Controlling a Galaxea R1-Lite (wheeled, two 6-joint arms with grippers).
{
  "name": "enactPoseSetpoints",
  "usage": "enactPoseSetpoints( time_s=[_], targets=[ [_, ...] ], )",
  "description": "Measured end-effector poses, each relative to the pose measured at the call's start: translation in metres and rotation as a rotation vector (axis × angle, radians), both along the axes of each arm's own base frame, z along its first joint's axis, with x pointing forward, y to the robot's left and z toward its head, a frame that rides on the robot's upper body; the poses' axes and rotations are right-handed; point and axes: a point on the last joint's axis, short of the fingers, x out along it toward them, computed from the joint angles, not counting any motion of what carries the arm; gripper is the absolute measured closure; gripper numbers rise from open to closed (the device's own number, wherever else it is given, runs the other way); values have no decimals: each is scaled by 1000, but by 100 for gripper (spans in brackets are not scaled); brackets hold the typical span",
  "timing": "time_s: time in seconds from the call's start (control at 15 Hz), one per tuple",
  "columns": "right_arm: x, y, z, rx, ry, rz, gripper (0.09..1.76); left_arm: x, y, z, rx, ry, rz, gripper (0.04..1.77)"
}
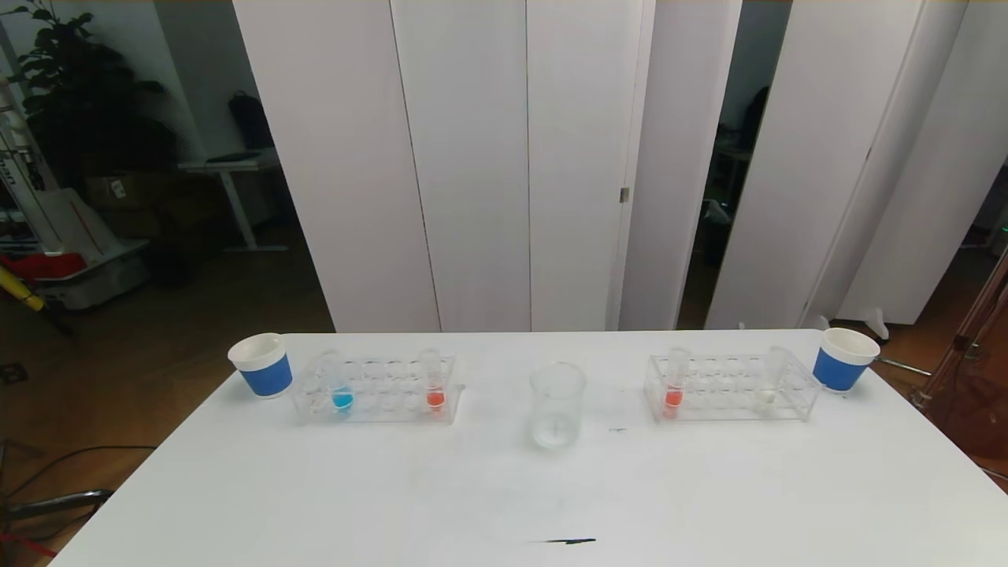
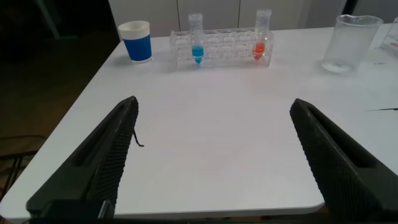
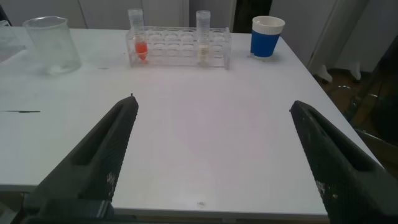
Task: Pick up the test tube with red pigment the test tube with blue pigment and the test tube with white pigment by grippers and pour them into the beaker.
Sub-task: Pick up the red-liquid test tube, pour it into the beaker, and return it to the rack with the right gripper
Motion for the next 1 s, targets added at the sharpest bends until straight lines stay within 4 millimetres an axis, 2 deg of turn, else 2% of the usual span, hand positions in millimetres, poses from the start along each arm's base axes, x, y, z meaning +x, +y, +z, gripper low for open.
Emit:
enactPoseSetpoints(
  time_s=[1.0],
  targets=[
    [0,0,0,-4,-2,3,10,0,0,0,0,0,0,7]
  ],
)
